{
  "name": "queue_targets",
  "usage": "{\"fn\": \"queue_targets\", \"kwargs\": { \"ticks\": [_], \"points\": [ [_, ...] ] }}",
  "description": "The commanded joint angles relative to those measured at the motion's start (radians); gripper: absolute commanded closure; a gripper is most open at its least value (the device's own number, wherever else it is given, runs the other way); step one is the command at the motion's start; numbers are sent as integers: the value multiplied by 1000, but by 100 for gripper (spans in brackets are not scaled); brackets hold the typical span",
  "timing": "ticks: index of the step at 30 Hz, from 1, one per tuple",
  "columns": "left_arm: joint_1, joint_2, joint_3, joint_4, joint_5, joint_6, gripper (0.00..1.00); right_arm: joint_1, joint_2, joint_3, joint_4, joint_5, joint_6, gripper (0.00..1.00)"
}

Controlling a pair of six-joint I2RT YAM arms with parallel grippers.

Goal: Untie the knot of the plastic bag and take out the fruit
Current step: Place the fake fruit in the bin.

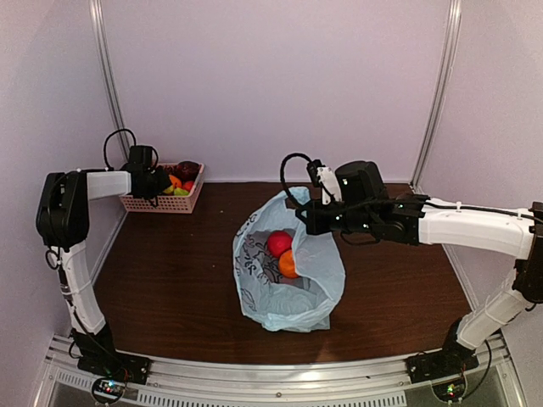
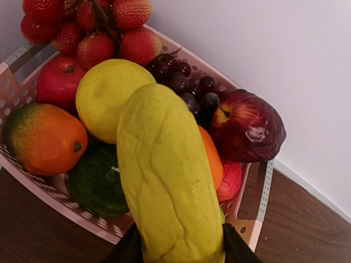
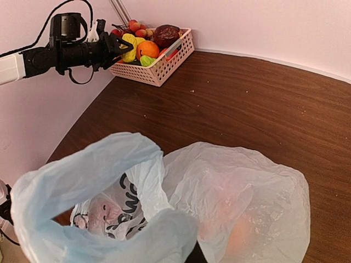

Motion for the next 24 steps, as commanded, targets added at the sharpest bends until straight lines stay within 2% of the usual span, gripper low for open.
{"fn": "queue_targets", "kwargs": {
  "ticks": [1,15,24],
  "points": [
    [9,41,52,52,-71,-72,66,5,-1,-4,21,-16,14,98],
    [9,122,95,29,-87,-86,61,5,22,1,29,-30,14,98],
    [9,131,94,28,-64,-95,44,6,21,-3,32,-37,19,98]
  ]
}}
